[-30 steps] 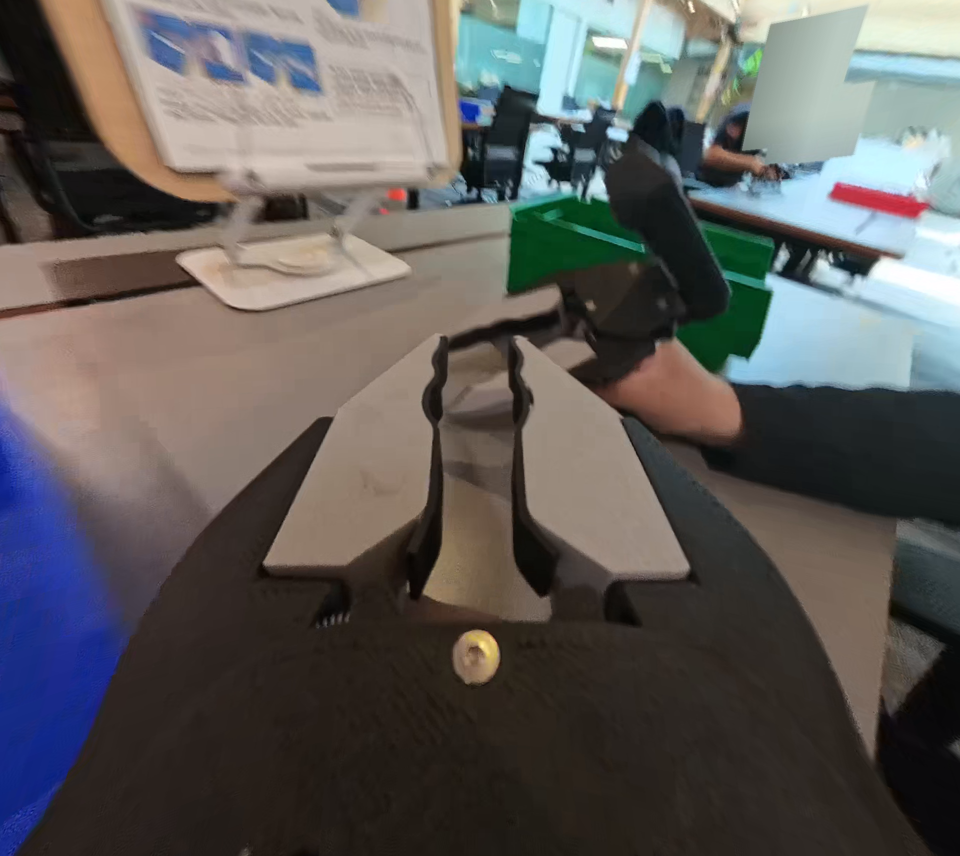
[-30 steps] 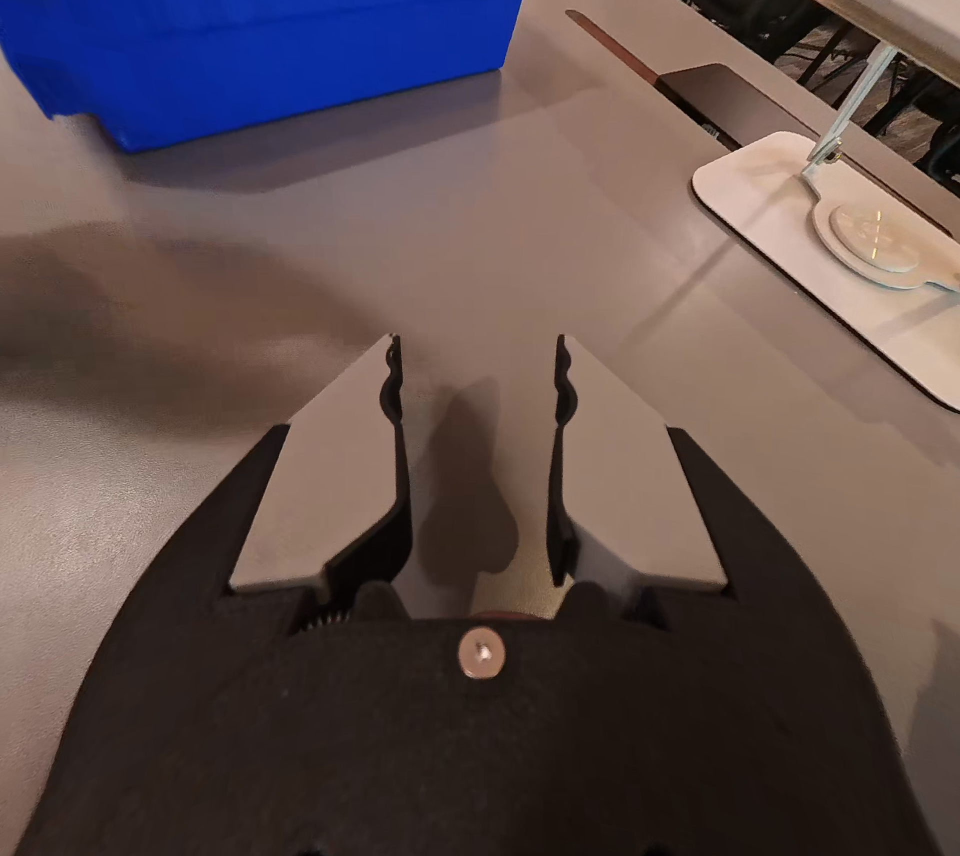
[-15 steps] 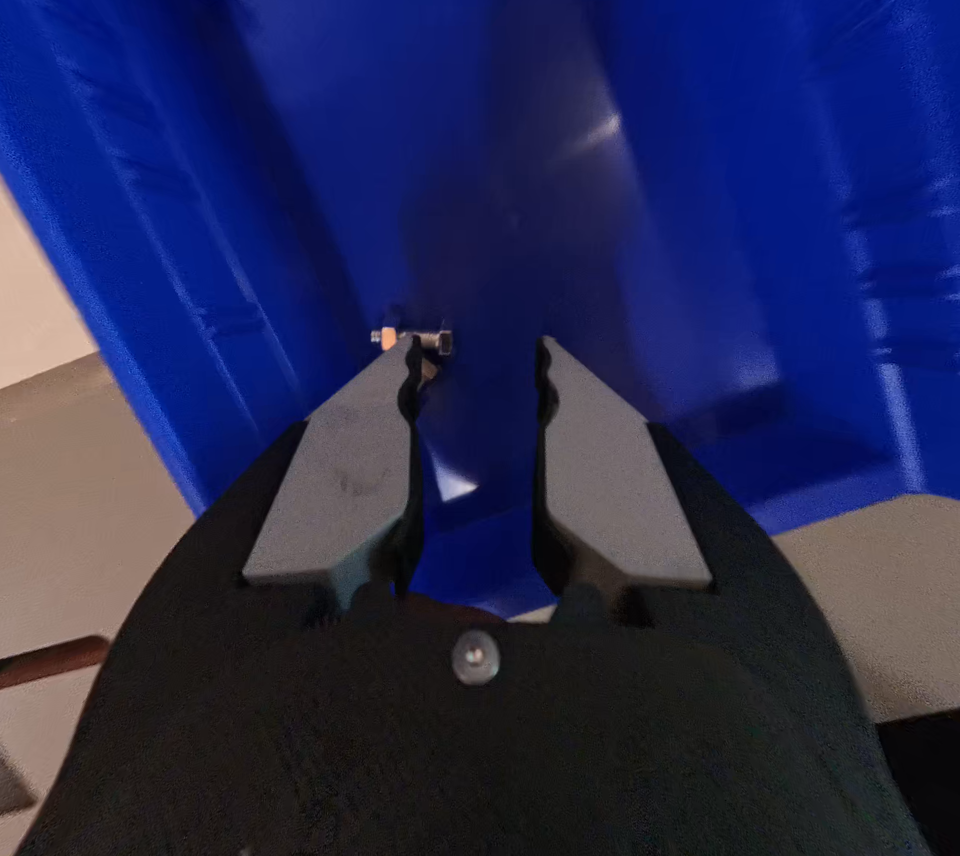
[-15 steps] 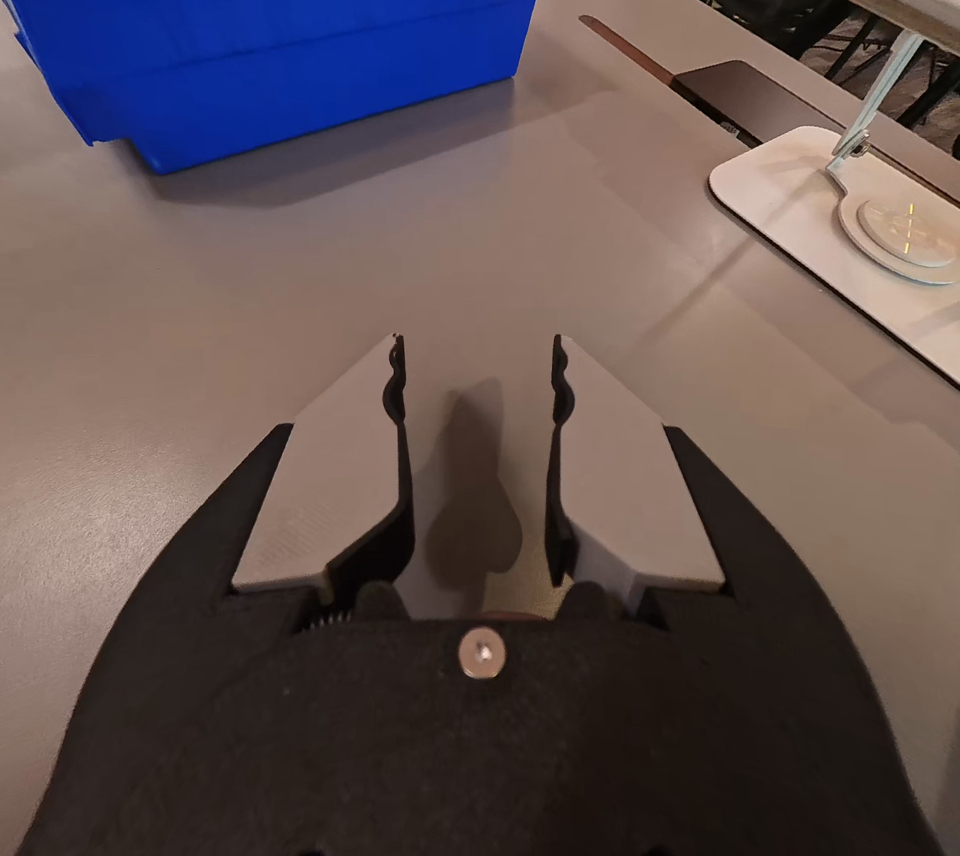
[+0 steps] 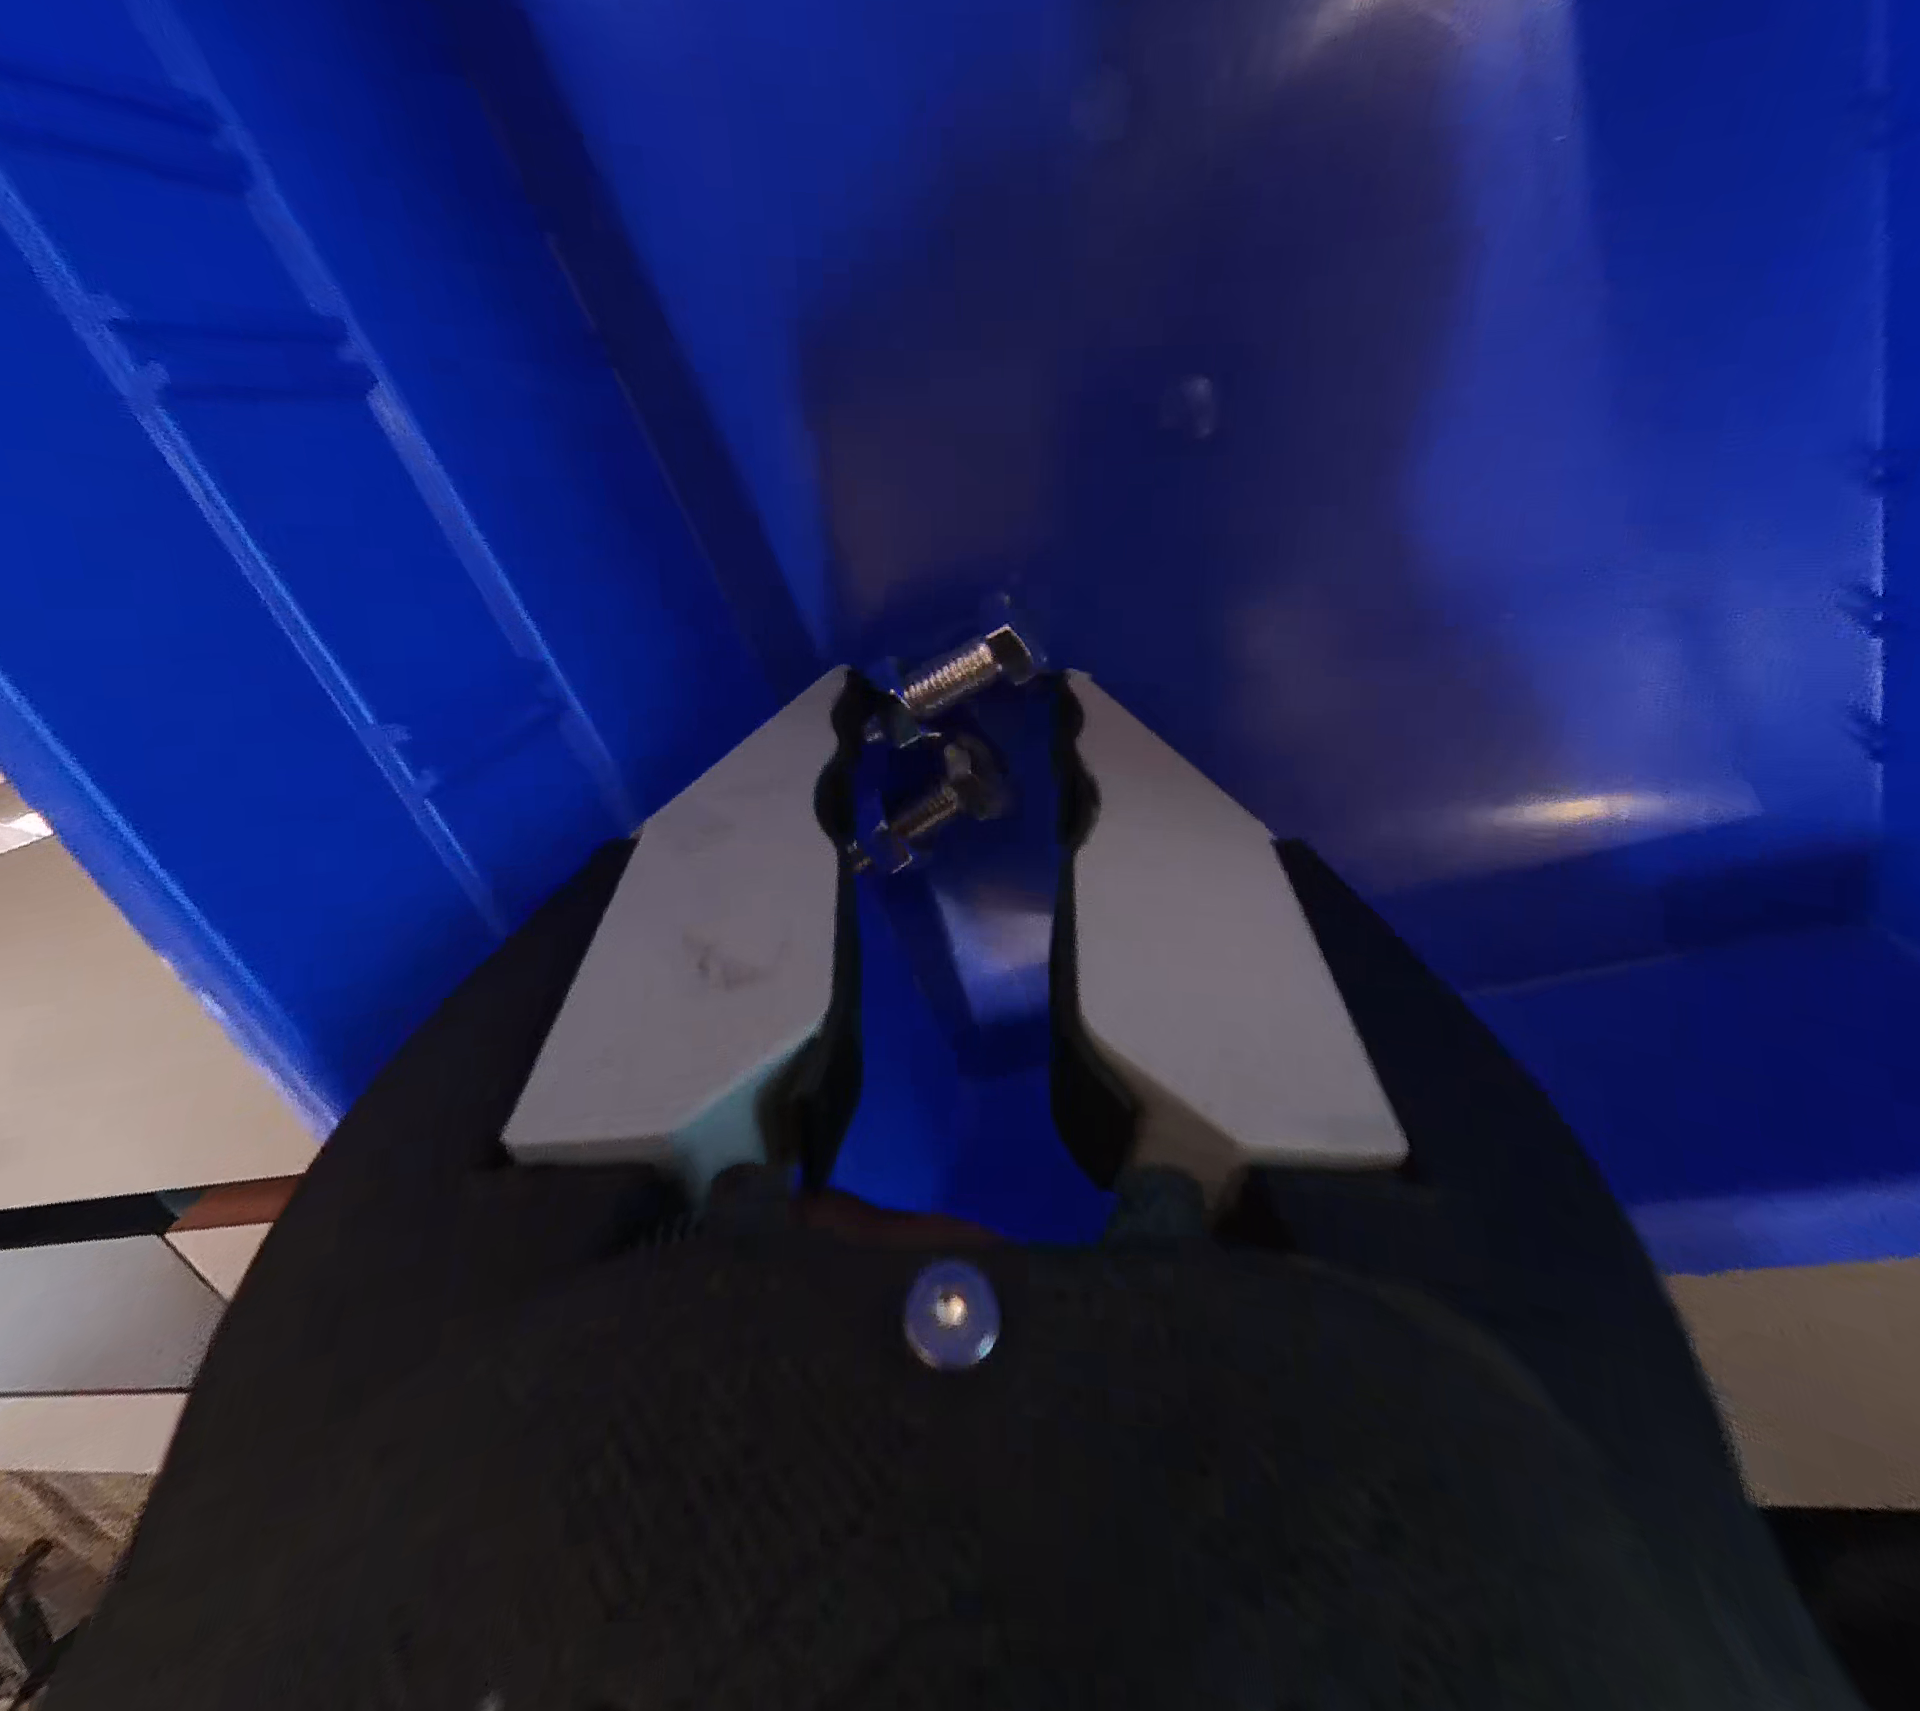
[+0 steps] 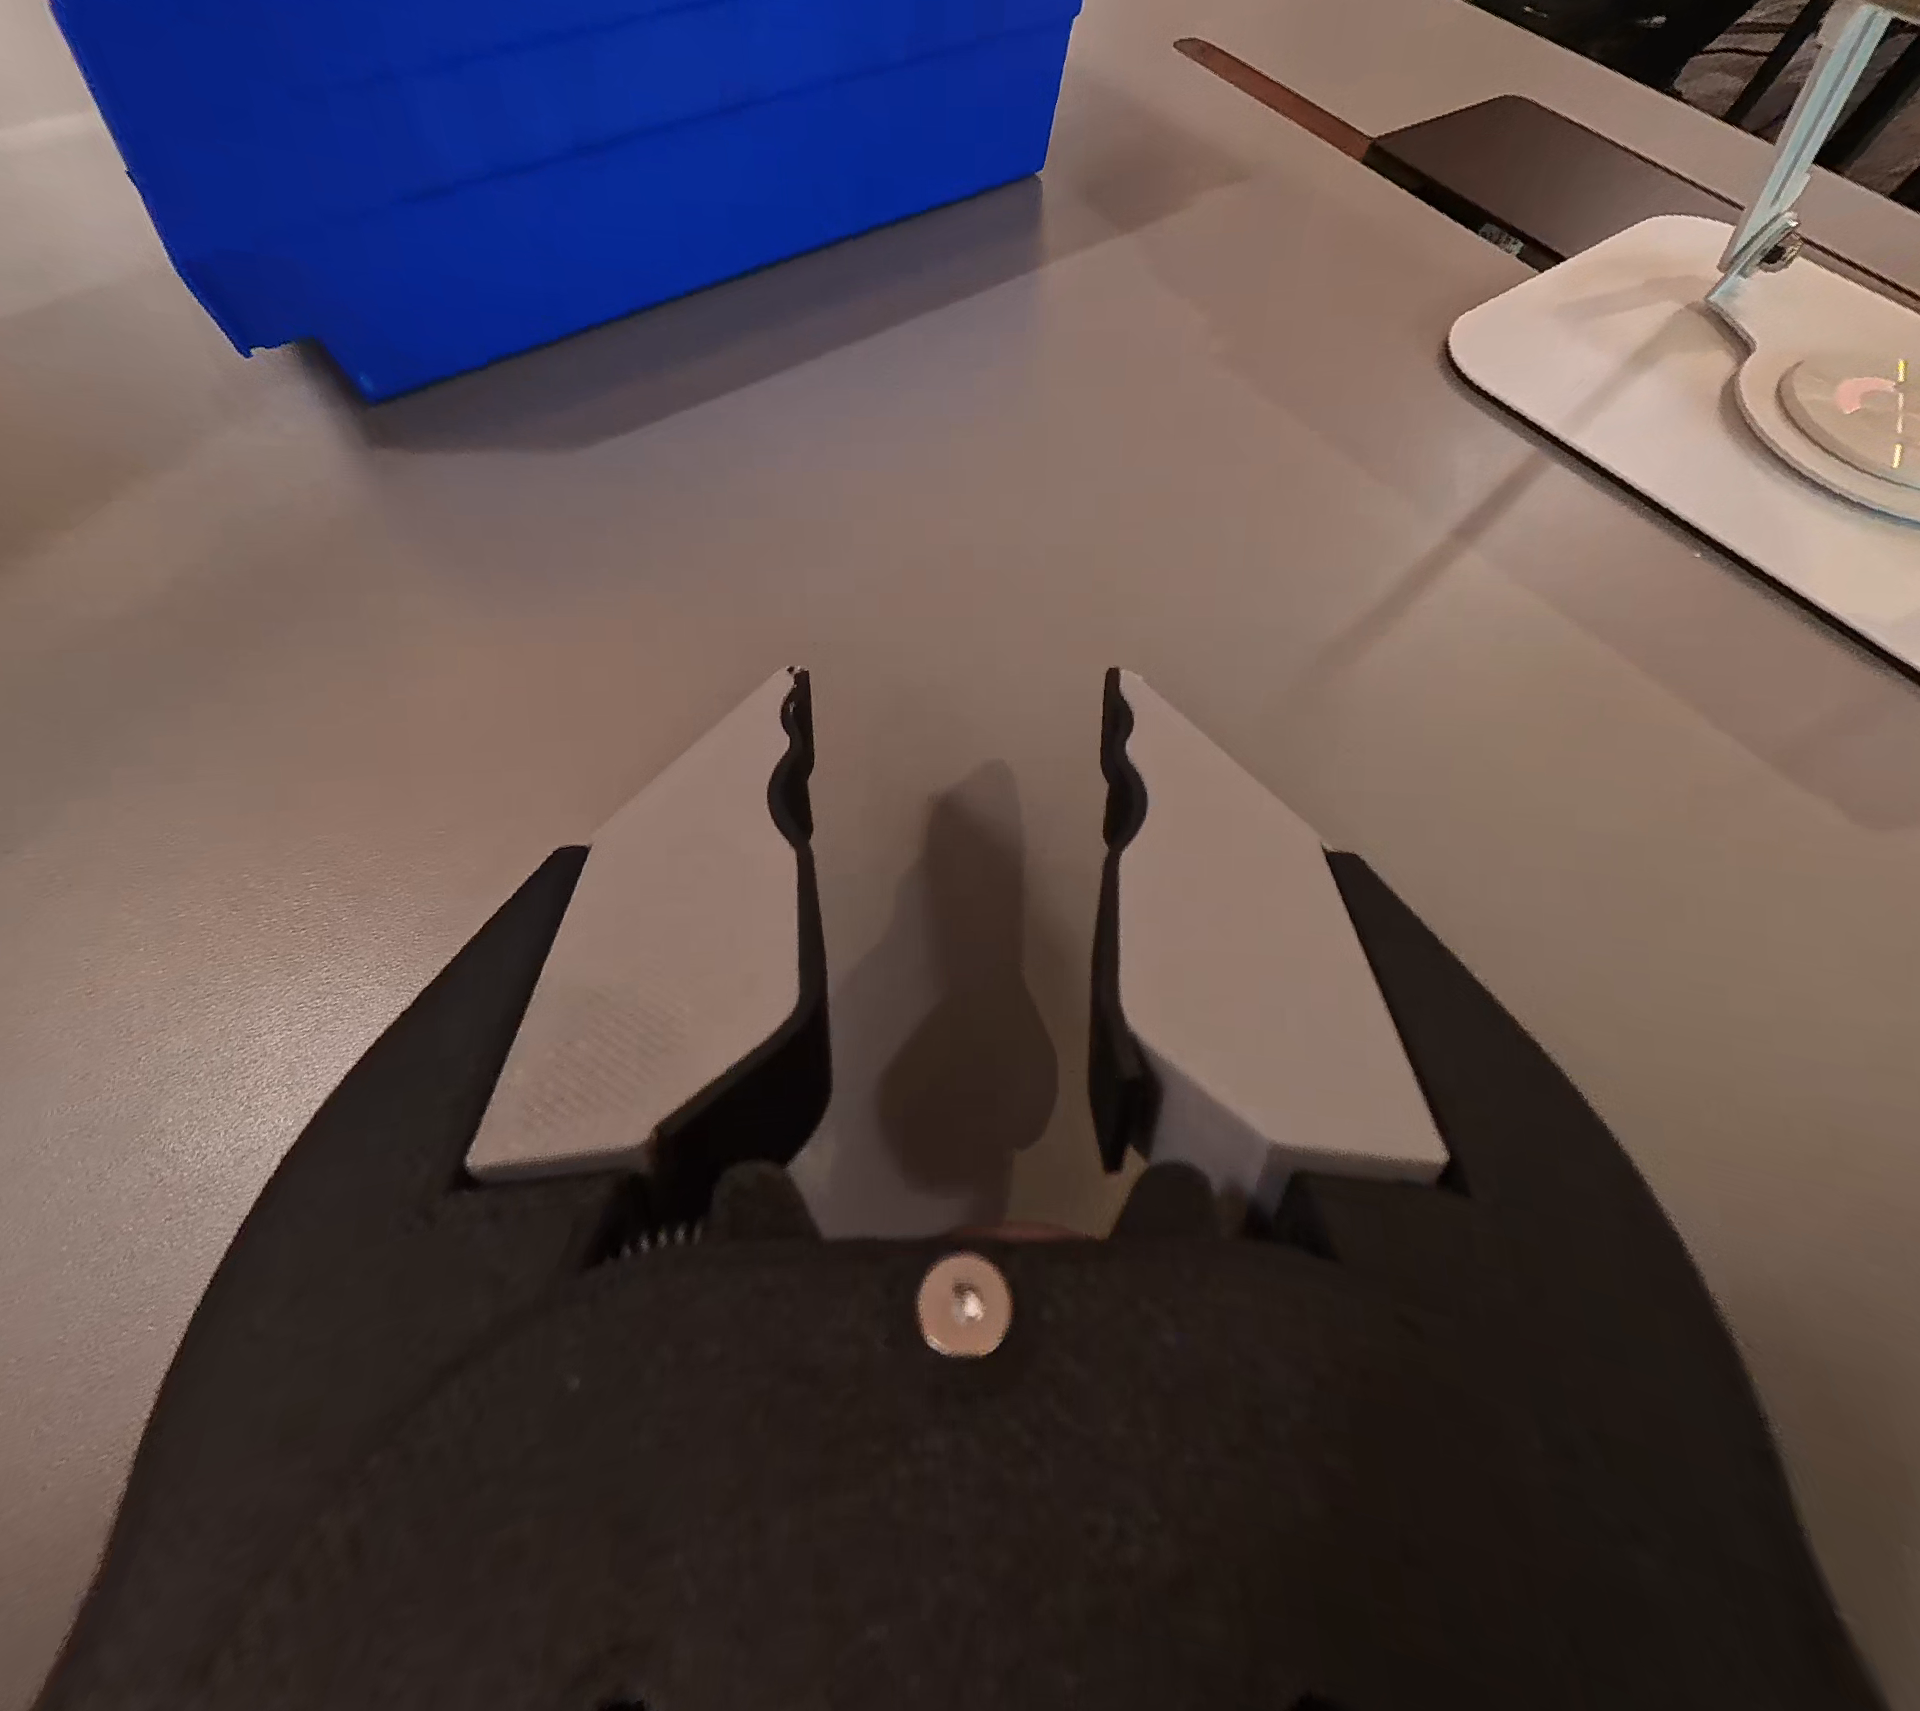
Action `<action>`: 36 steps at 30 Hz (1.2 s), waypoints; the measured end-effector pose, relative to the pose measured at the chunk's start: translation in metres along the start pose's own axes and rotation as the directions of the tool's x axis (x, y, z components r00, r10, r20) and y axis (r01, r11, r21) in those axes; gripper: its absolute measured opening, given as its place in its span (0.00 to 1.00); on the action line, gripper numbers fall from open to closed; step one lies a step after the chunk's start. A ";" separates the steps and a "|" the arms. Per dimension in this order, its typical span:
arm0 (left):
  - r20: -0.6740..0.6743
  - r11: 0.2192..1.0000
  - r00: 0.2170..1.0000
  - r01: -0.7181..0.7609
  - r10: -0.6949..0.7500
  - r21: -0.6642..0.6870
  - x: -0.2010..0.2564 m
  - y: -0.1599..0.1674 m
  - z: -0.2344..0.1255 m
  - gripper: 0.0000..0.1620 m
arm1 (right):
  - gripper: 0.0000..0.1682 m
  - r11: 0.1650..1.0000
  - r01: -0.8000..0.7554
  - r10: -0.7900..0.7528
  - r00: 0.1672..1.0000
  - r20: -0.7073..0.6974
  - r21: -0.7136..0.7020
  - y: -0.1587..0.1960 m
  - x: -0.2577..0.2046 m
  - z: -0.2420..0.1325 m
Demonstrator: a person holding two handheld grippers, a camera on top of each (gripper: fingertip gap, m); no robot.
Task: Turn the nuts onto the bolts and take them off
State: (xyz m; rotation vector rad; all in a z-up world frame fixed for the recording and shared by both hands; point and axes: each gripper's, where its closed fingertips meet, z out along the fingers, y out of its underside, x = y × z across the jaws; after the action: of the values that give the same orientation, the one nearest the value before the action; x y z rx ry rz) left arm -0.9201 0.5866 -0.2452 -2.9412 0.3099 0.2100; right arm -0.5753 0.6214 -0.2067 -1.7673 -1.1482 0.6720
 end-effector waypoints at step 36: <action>-0.046 0.988 0.997 0.066 -0.060 0.138 0.041 -0.020 -0.003 0.08 | 0.31 0.999 0.032 -0.031 0.999 0.020 -0.029 0.005 -0.010 0.000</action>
State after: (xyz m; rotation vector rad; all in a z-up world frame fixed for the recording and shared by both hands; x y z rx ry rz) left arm -0.8759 0.5972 -0.2452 -2.8153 0.2267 0.1138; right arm -0.5776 0.6111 -0.2116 -1.7674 -1.2022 0.6579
